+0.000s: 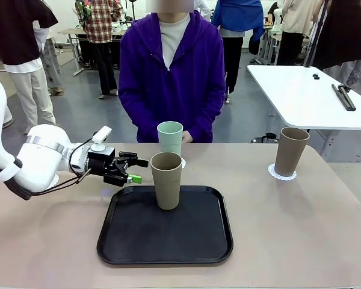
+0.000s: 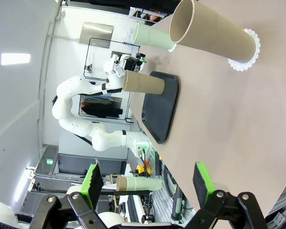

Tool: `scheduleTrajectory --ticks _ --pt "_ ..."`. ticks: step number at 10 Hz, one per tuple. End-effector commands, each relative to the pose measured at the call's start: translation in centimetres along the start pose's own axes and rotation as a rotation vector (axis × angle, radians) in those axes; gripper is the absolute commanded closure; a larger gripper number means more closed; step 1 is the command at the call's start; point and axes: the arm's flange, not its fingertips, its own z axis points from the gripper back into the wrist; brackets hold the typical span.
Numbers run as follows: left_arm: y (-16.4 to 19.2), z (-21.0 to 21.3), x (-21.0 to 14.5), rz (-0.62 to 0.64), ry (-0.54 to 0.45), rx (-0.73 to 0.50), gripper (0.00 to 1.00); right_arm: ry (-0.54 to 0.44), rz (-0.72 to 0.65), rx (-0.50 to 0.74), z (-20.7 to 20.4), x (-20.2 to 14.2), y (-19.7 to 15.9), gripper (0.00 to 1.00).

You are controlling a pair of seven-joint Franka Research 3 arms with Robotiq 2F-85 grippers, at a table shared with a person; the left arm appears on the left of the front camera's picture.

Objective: Place coasters on the table and set cups on them.
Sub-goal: Take one Reusable plastic cup from the Flat Tray and place it on a coaster set by the human.

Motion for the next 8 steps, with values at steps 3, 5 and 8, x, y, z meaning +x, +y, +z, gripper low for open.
scheduleTrajectory --ticks 3,5,8 --pt "-1.3 -1.4 0.0 0.011 -0.011 -0.032 0.0 0.002 -0.006 -0.002 0.1 0.2 0.1 0.0" --pt "-2.4 -2.5 0.0 0.006 0.007 -0.049 0.0 0.002 -0.006 -0.002 0.1 0.2 0.1 0.0" --pt "-1.5 -3.6 0.2 0.003 0.023 -0.037 0.0 0.002 -0.006 -0.002 0.1 0.2 0.1 0.0"
